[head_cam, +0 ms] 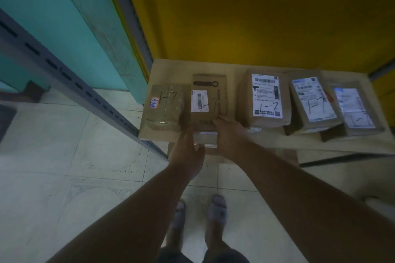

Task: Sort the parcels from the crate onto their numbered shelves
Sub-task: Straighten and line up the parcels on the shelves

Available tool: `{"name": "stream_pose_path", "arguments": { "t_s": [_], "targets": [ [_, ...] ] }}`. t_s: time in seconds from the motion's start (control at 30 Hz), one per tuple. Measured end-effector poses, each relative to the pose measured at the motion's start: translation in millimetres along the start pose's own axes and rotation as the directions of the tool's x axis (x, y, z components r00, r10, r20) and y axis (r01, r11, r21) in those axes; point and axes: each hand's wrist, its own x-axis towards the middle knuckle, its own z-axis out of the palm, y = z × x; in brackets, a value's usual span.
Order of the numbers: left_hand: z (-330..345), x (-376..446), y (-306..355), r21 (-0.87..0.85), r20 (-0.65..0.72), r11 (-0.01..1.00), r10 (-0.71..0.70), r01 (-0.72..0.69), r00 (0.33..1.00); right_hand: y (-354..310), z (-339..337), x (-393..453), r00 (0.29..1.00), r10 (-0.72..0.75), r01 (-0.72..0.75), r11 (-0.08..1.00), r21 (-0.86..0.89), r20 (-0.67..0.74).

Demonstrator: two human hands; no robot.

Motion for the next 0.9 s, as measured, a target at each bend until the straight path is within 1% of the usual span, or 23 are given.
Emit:
{"name": "stream_pose_path", "arguments": {
  "t_s": [0.07,0.13,0.23,0.33,0.4,0.47,0.5,0.57,0.67,0.73,0.8,0.9],
  "targets": [
    [-1.2,-7.9,0.5,0.023,-0.003,1.000,0.007,-0.007,1.000,0.2,-7.2,-21.6,0.997,-0.015,0.022,0.996,0.089,-0.078],
    [-0.2,-17.0,3.2,0.073,0.038,0.997,0.024,-0.027,0.999,4.7,-18.5,-44.6,0.983,0.018,0.008,0.990,0.142,-0.184],
    [1.8,-22.8,16.7,0.101,0.124,0.989,0.090,-0.103,0.988,28.3,-37.3,-67.0,0.959,0.078,-0.041,0.990,0.139,-0.274],
    [6.3,-11.9,41.2,0.127,0.159,0.979,0.139,-0.160,0.977,62.5,-60.6,-70.3,0.925,0.127,-0.080,0.986,0.144,-0.358],
    [13.1,-2.5,57.3,0.141,0.169,0.975,0.149,-0.174,0.974,82.4,-77.3,-64.0,0.909,0.157,-0.115,0.985,0.130,-0.385],
    [21.9,5.4,73.5,0.144,0.158,0.974,0.149,-0.172,0.976,101.0,-89.7,-45.9,0.925,0.142,-0.124,0.990,0.071,-0.351],
    [27.4,9.5,80.9,0.147,0.148,0.969,0.178,-0.200,0.973,108.5,-95.2,-35.4,0.941,0.122,-0.122,0.992,0.019,-0.316],
    [37.1,15.9,94.0,0.179,0.120,0.950,0.237,-0.256,0.964,123.1,-103.7,-12.9,0.965,0.044,-0.070,0.993,-0.093,-0.258],
    [51.7,20.7,102.9,0.278,0.082,0.913,0.288,-0.300,0.954,136.4,-111.8,8.5,0.986,-0.055,0.037,0.992,-0.118,-0.158],
    [62.4,18.7,106.7,0.265,0.025,0.933,0.247,-0.244,0.969,140.9,-113.4,14.9,0.986,-0.118,0.102,0.985,-0.138,-0.114],
    [70.7,15.1,108.0,0.237,-0.066,0.957,0.189,-0.168,0.980,142.2,-111.5,17.8,0.981,-0.165,0.150,0.978,-0.145,-0.101],
    [75.4,12.5,107.4,0.199,-0.133,0.976,0.119,-0.091,0.984,142.0,-107.9,16.0,0.977,-0.189,0.174,0.974,-0.143,-0.101]
  ]
}}
